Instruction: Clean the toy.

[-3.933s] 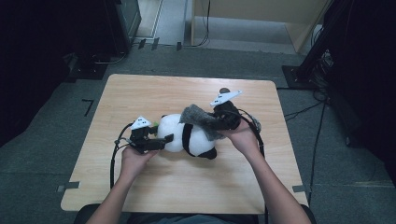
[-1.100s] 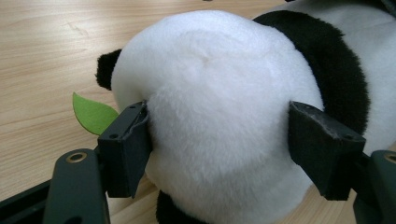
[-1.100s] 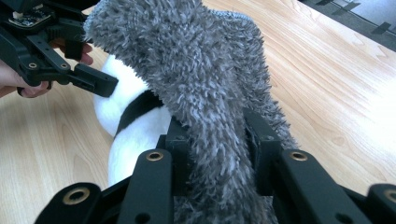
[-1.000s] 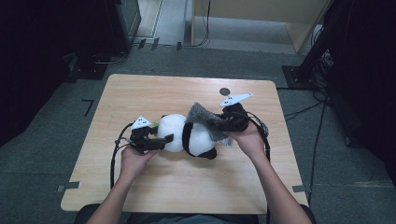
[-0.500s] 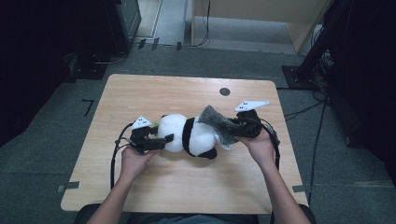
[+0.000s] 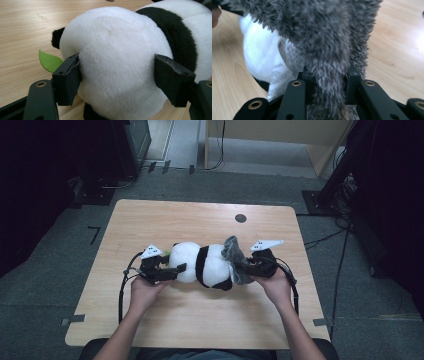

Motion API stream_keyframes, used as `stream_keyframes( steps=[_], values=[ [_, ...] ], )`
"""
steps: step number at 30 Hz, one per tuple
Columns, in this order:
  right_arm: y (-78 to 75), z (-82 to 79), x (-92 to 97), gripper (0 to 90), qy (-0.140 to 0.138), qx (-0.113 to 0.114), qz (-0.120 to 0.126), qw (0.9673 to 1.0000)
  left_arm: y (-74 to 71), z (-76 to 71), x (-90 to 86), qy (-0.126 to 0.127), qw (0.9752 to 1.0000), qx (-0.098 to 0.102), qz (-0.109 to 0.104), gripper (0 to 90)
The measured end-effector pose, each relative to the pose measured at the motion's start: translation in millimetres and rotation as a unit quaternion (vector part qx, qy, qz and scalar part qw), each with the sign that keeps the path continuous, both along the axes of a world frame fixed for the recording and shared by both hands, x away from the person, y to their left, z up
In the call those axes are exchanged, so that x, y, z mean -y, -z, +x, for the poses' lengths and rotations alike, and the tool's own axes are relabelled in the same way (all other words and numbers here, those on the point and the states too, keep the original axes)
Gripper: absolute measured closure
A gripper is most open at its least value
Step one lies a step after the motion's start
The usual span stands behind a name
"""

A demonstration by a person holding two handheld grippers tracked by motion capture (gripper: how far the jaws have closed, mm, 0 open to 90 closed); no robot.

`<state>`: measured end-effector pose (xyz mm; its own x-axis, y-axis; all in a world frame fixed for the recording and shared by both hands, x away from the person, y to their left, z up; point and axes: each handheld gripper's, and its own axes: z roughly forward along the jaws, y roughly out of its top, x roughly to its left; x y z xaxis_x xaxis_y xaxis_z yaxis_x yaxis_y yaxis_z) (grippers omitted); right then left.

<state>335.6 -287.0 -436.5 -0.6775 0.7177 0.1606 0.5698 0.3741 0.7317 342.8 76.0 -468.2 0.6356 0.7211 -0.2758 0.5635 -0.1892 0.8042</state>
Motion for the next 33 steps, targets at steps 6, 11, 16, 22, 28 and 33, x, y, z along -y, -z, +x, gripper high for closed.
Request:
stream_keyframes(
  steps=[6,11,16,22,28,33],
  values=[
    [22.8,3.0,-2.8,70.2,-0.002,-0.028,-0.024,0.9993,2.0,-1.7,-0.9,-0.003,1.0000,0.002,-0.004,25.3],
    [40.0,11.7,-8.0,70.2,-0.004,-0.057,-0.011,0.9983,2.3,-1.6,-1.4,-0.004,1.0000,0.001,-0.005,25.3],
    [49.7,16.8,-7.9,70.3,-0.001,-0.074,-0.009,0.9972,2.6,-1.1,-1.6,-0.003,1.0000,0.003,-0.006,25.3],
    [49.0,17.3,-4.1,70.8,0.006,-0.081,0.000,0.9967,2.7,-0.9,-1.8,-0.002,1.0000,0.003,-0.004,25.3],
    [37.2,12.5,7.6,71.3,0.019,-0.079,0.017,0.9965,2.1,-1.4,-1.6,-0.002,1.0000,0.003,0.000,25.3],
    [20.3,8.9,22.4,71.4,0.037,-0.058,0.046,0.9966,2.0,-1.5,-1.4,-0.001,1.0000,0.004,0.001,25.3]
  ],
)
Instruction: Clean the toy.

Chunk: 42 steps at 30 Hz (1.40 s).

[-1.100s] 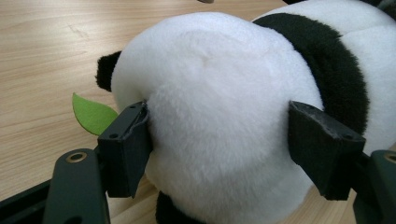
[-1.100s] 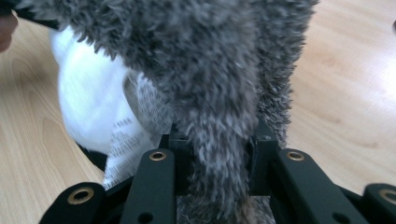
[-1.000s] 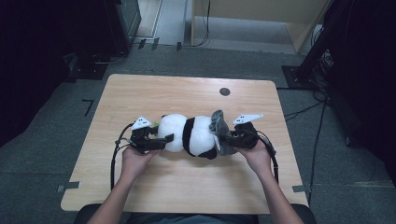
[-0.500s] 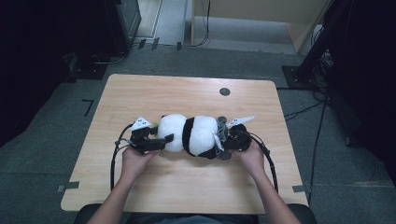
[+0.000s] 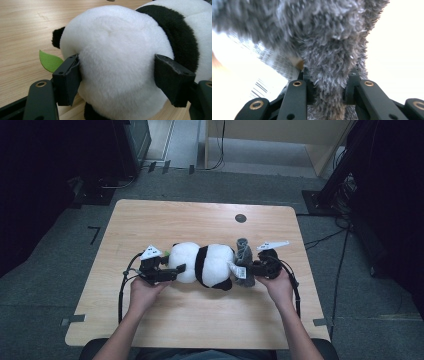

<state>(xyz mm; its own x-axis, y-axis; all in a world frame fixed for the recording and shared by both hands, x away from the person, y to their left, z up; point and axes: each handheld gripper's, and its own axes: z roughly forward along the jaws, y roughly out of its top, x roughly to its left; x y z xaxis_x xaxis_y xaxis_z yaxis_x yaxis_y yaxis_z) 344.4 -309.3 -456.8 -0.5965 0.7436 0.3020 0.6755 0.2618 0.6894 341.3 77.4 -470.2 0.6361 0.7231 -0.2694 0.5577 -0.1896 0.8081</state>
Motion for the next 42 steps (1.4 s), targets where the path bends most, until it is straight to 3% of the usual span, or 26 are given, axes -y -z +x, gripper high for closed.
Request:
stream_keyframes(
  steps=[2,5,9,13,16,20,23,29,38,42],
  values=[
    [-9.2,-0.3,1.9,71.5,0.001,0.008,0.016,0.9998,-0.1,0.1,0.1,0.000,1.0000,-0.001,0.001,25.2],
    [-24.2,-2.1,-1.4,71.5,-0.004,0.030,0.014,0.9995,-0.4,0.0,0.2,0.000,1.0000,0.000,0.001,25.3],
    [-33.4,-4.6,-12.1,71.3,-0.020,0.045,0.006,0.9988,-0.4,-0.1,0.2,0.000,1.0000,0.000,0.002,25.3],
    [-28.8,-3.4,-22.1,71.3,-0.026,0.043,-0.006,0.9987,-0.2,-0.3,0.0,0.000,1.0000,-0.001,0.002,25.3],
    [-24.5,-2.9,-23.4,69.9,-0.026,0.044,0.002,0.9987,0.3,-0.8,-0.3,0.000,1.0000,-0.001,0.001,25.3],
    [-19.4,-6.0,-26.3,67.7,-0.033,0.072,-0.015,0.9967,0.4,-0.7,-0.2,0.000,1.0000,-0.001,0.002,25.3],
    [-14.8,-6.4,-25.2,68.1,-0.042,0.061,-0.021,0.9970,0.3,-0.8,-0.3,0.000,1.0000,0.000,0.003,25.3],
    [3.1,-4.3,-30.8,69.5,-0.044,0.007,-0.044,0.9980,0.5,-0.7,-0.7,0.001,1.0000,-0.001,0.002,25.3],
    [24.4,2.7,-35.1,69.0,-0.039,-0.011,-0.050,0.9979,0.7,-0.3,-1.1,-0.001,1.0000,-0.002,0.000,25.3],
    [29.8,10.0,-32.7,69.8,-0.039,-0.029,-0.040,0.9980,0.6,0.4,-2.0,-0.001,1.0000,-0.004,-0.001,25.2]
  ],
)
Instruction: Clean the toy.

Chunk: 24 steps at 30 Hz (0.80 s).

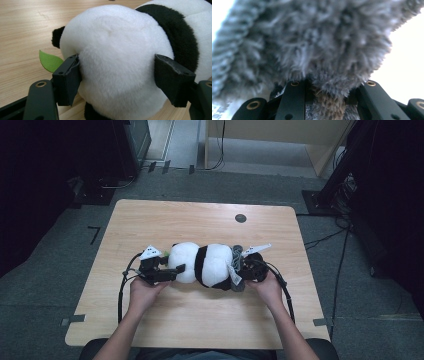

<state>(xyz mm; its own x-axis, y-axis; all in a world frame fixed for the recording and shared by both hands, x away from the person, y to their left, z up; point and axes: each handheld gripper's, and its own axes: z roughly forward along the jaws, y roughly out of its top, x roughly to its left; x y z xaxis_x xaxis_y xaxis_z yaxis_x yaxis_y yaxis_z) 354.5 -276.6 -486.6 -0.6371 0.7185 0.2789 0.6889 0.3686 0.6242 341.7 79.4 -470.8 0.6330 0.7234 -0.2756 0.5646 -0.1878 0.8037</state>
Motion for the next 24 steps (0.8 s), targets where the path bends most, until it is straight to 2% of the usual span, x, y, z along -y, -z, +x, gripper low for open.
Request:
stream_keyframes(
  steps=[2,7,9,12,19,24],
  values=[
    [-2.4,1.5,1.8,70.7,0.000,-0.006,0.002,1.0000,0.0,-0.3,0.1,0.000,1.0000,0.000,0.001,25.2],
    [-8.6,-1.4,5.2,71.0,-0.001,0.002,-0.005,1.0000,0.1,-0.1,-0.9,0.003,1.0000,-0.001,0.001,25.2],
    [-10.9,-1.3,9.0,71.1,0.004,0.003,-0.001,1.0000,0.0,-0.4,-0.7,0.003,1.0000,0.000,0.002,25.2],
    [-16.8,-1.8,16.1,71.3,0.013,0.008,0.019,0.9997,0.0,-0.4,-0.6,0.002,1.0000,0.001,0.002,25.2],
    [-45.9,-11.5,24.6,71.5,0.014,0.053,0.056,0.9969,-0.2,-0.6,-0.1,0.001,1.0000,0.001,0.002,25.1],
    [-65.0,-17.3,23.0,71.6,0.004,0.078,0.071,0.9944,-0.2,-0.5,0.0,0.001,1.0000,0.002,0.003,25.1]
  ],
)
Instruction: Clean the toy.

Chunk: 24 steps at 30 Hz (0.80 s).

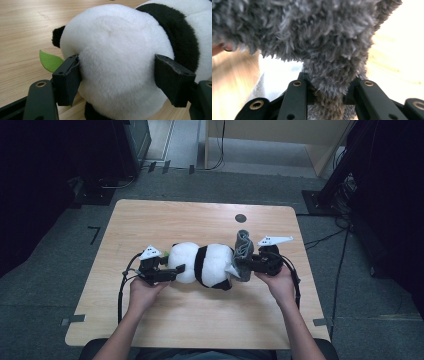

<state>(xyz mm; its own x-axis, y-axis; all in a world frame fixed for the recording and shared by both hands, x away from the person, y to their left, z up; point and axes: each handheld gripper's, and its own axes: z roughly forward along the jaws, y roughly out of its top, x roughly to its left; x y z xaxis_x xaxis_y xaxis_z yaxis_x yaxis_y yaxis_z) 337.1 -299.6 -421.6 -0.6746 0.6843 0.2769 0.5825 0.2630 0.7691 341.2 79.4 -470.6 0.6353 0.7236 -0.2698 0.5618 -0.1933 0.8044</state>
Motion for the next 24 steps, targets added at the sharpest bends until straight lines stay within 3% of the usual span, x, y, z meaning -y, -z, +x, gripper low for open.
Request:
stream_keyframes(
  steps=[12,17,24],
  values=[
    [-29.0,-4.8,-36.7,71.1,-0.056,0.035,-0.006,0.9978,-0.3,0.1,0.3,-0.001,1.0000,-0.002,-0.002,25.1],
    [-32.9,2.4,-62.0,69.8,-0.081,0.043,-0.017,0.9956,-0.4,0.6,0.0,0.000,1.0000,-0.001,0.000,25.1],
    [-32.5,8.6,-93.4,67.2,-0.105,0.051,-0.051,0.9919,-0.6,0.6,0.2,-0.001,1.0000,-0.003,-0.001,25.1]
  ],
)
